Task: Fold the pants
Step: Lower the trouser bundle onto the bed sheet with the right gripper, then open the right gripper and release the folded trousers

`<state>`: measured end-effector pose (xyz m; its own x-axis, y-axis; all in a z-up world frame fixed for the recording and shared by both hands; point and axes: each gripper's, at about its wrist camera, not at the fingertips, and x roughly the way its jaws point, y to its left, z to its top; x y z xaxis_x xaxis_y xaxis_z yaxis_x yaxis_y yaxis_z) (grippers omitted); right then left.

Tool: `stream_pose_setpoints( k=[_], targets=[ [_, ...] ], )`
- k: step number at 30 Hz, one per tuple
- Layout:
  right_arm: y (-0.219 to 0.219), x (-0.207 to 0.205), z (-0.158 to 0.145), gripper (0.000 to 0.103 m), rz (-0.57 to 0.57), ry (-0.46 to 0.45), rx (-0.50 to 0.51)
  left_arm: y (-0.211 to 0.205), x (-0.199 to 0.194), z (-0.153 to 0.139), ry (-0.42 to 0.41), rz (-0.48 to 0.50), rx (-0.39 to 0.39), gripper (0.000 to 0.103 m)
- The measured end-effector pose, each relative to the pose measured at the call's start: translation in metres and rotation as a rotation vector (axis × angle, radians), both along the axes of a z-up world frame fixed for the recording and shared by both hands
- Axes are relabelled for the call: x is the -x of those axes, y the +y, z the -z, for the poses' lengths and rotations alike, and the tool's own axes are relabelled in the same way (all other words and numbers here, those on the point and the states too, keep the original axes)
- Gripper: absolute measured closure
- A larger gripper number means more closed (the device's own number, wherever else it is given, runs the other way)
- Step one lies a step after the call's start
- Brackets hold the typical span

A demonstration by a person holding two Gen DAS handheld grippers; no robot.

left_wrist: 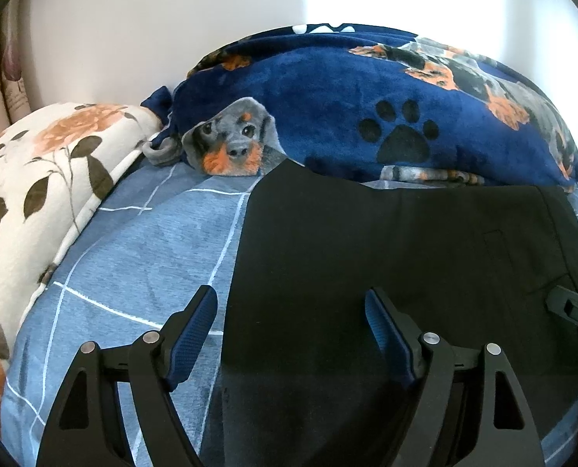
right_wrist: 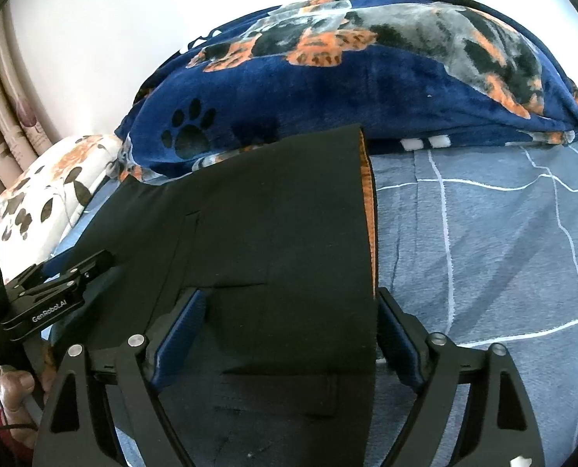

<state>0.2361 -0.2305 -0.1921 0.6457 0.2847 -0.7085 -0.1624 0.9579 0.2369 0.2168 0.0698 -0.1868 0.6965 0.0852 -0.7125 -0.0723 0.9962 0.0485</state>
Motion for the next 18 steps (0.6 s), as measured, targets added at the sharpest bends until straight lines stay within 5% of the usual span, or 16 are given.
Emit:
stream_pose_setpoints(
  k=[8, 12, 18],
  targets=[
    [-0.001, 0.001, -0.001, 0.017, 0.021, -0.003, 0.009, -0.001, 0.0, 0.001, -0.001, -0.001, -0.004, 0.02],
    [-0.002, 0.001, -0.001, 0.017, 0.029, -0.003, 0.01, -0.001, 0.004, -0.003, -0.032, -0.016, -0.014, 0.01],
    [-0.001, 0.012, -0.013, 0.016, 0.095, -0.029, 0.084, 0.003, 0.025, -0.018, -0.053, -0.116, -0.064, 0.009]
  ],
)
